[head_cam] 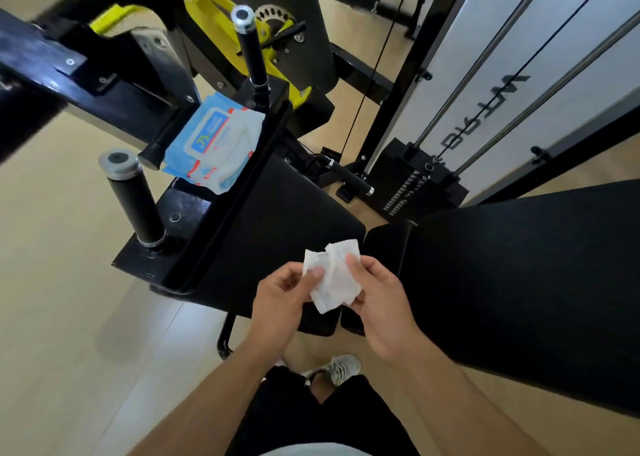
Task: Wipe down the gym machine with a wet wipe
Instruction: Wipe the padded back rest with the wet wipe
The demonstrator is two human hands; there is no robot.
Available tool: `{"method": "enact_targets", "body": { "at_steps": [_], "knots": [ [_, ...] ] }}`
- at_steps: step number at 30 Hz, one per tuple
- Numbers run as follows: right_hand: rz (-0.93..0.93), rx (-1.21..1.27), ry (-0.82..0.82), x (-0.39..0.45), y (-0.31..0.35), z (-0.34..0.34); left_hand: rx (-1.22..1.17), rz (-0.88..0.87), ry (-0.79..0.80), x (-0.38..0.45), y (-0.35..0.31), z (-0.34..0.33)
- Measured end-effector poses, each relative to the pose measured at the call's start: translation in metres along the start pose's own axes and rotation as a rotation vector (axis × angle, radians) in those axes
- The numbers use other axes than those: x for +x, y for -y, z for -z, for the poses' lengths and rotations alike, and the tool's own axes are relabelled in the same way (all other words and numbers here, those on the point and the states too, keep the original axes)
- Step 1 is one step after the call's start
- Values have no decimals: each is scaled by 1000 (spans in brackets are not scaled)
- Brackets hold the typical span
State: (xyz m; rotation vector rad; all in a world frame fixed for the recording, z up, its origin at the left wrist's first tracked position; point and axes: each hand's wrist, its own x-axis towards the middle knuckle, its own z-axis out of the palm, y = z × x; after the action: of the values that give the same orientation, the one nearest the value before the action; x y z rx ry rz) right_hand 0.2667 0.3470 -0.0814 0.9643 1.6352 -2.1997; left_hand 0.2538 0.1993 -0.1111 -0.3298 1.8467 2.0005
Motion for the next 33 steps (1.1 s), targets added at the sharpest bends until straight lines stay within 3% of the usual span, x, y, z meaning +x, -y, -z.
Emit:
{"method": "enact_targets", "body": {
  "at_steps": [4, 13, 19, 23, 25, 31, 33],
  "knots": [
    [4, 151, -30, -5, 4, -5, -43, -3, -72, -5, -4, 8],
    [90, 148, -40, -10, -6, -9, -280, 124, -110, -15, -7, 21],
    [-162, 199, 113, -12, -9, 11, -487, 268, -140, -22, -7, 20],
    [-485, -27, 407, -13, -18, 28, -470, 379, -215, -23, -4, 17],
    [-532, -87, 439, -13, -27, 33, -428, 406, -234, -24, -2, 13],
    [-358, 265, 148, -2, -39, 31, -277, 385, -364, -30, 8, -2],
    [-286, 200, 33, 2, -40, 30, -238, 381, -440, -32, 14, -6]
  ]
}}
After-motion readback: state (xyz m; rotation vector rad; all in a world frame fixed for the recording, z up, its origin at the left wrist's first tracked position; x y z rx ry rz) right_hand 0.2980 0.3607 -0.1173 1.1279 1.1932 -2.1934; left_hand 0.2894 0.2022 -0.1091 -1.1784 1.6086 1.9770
